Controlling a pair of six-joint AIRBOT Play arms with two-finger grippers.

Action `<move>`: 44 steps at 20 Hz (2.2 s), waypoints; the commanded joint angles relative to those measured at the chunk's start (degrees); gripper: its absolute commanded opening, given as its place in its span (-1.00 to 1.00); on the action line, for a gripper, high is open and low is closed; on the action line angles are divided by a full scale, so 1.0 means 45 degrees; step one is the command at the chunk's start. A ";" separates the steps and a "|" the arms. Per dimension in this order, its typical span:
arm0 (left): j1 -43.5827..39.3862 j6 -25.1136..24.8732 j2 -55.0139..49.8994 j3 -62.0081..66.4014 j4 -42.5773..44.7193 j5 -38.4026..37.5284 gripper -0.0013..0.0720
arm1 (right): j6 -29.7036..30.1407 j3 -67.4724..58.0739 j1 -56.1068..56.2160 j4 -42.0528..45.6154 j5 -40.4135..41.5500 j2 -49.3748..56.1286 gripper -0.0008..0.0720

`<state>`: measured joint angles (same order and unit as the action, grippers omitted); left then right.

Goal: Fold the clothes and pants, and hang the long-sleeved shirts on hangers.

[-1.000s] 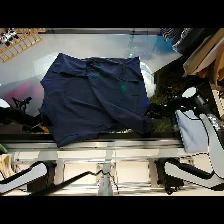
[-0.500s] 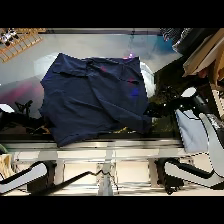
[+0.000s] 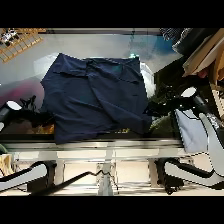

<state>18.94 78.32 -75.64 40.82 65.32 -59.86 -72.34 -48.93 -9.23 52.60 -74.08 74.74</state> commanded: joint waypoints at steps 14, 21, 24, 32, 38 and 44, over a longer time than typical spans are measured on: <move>-0.0049 0.0024 -0.0039 0.1166 -0.0680 0.1078 -0.95 | 0.0690 -0.0971 0.4027 -0.1248 0.4260 0.2837 -0.94; -0.0029 0.0107 -0.2069 0.5134 -0.1613 0.2749 -0.95 | -0.0296 -0.5892 0.3055 0.0685 0.5838 0.3827 -0.94; -0.0029 0.0214 -0.4119 0.7329 -0.1860 0.1433 -0.95 | -0.0602 -0.7514 0.2574 0.0680 0.4881 0.5047 -0.94; 0.1015 -0.0019 -0.4221 0.8048 0.0471 -0.2069 0.84 | -0.0714 -0.7616 0.2098 0.0685 -0.0087 0.5212 0.01; 0.1389 -0.1715 -0.3735 0.6581 0.0117 -0.3109 0.84 | -0.0539 -0.2681 0.1015 0.0175 -0.0432 0.1938 0.02; 0.1370 -0.3123 -0.3740 0.5756 -0.1452 -0.1574 0.84 | 0.0005 0.1088 0.0131 -0.1423 0.0427 -0.0185 0.22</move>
<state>25.04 68.20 -92.51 67.92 62.33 -69.28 -74.32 -50.41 -7.27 50.06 -73.56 77.08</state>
